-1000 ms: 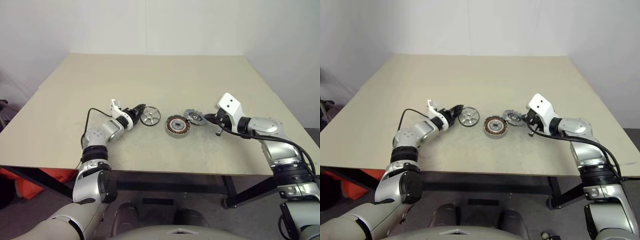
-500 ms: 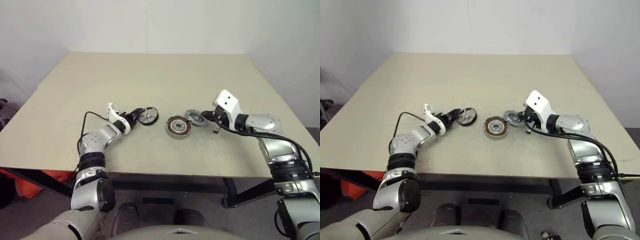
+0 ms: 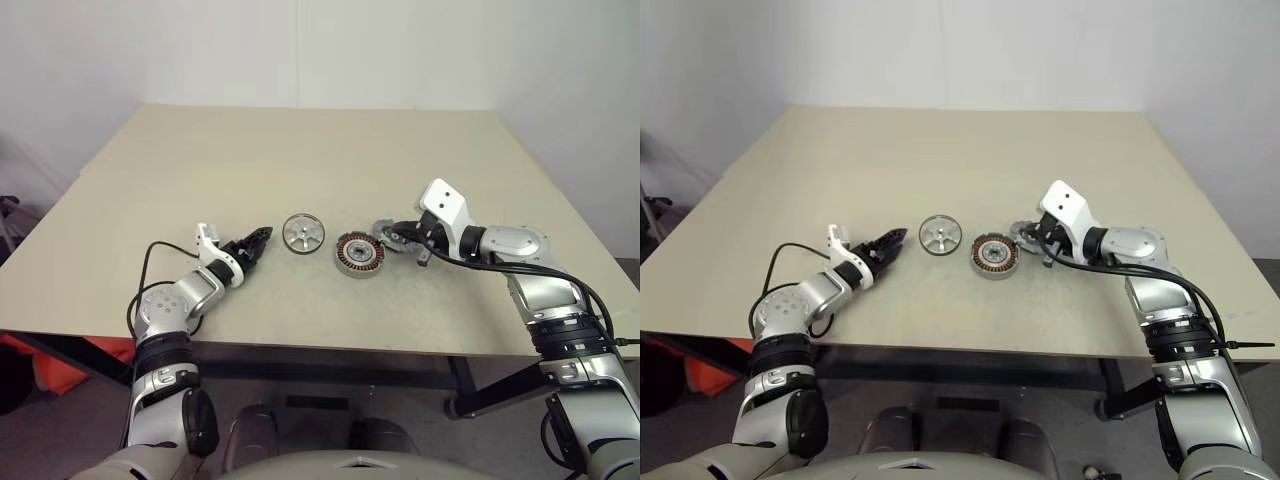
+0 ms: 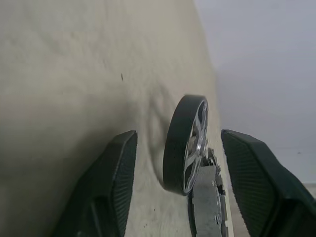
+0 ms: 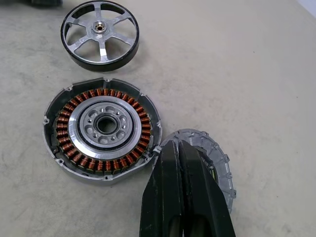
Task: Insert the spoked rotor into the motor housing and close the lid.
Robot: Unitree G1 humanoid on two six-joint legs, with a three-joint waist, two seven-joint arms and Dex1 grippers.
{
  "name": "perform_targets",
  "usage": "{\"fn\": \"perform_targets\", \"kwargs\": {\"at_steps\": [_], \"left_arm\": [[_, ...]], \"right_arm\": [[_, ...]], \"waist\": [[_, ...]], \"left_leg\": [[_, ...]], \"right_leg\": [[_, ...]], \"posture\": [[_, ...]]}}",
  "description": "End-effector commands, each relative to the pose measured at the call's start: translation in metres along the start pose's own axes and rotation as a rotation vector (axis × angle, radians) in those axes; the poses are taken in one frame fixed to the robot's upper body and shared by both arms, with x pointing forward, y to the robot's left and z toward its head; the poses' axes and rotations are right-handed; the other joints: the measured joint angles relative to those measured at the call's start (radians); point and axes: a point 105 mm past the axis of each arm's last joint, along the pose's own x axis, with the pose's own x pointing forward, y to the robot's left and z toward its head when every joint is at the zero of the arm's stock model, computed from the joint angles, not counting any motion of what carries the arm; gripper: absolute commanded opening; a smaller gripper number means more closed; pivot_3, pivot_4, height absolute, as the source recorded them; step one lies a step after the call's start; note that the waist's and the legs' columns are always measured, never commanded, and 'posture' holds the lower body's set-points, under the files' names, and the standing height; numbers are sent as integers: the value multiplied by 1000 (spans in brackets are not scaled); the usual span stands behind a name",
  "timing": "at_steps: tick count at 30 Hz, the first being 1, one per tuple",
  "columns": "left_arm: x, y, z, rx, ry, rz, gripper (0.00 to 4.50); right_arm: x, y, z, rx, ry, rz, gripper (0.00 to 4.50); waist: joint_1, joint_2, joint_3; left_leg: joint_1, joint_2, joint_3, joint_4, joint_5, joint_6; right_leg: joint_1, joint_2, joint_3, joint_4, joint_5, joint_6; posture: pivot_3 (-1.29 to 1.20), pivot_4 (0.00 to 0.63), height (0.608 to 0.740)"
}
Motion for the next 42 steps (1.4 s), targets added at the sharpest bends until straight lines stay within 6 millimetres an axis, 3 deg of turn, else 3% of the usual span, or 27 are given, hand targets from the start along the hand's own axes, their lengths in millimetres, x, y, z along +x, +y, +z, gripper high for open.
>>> {"fn": "perform_targets", "kwargs": {"at_steps": [1, 16, 21, 32, 36, 42], "left_arm": [[13, -13, -4, 9, 21, -39, 2897], [45, -9, -23, 4, 69, 9, 2897], [47, -9, -27, 15, 91, 9, 1295], [45, -18, -24, -11, 80, -55, 1295], [45, -16, -22, -21, 70, -50, 435], [45, -21, -22, -24, 79, -73, 404]], "right_arm": [[-1, -5, 14, -38, -40, -6, 0], [0, -6, 17, -45, -47, -23, 0], [1, -7, 18, -45, -52, -31, 0], [3, -10, 19, -48, -53, -47, 0], [4, -12, 19, -47, -54, -54, 0], [4, -13, 19, -50, -52, -59, 0]], "waist": [[0, 0, 0], [4, 1, 0], [5, 2, -2], [4, 3, -2], [5, 3, -2], [4, 3, -2]], "left_leg": [[0, 0, 0, 0, 0, 0], [3, -1, 0, 0, 0, 0], [6, -1, 0, 0, 0, 0], [11, -1, 0, -1, 0, -1], [12, -2, 0, -2, 0, 0], [12, -2, 0, -2, 0, -1]], "right_leg": [[0, 0, 0, 0, 0, 0], [3, -1, 0, 0, 0, 0], [7, -1, 0, 0, -1, 3], [11, -2, 0, 0, -4, 7], [12, -2, 0, 0, -2, 4], [12, -2, 0, 0, -4, 8]], "posture": [[0, 0, 740], [0, 0, 740], [0, 0, 740], [0, 0, 740], [0, 0, 740], [0, 0, 740]]}}
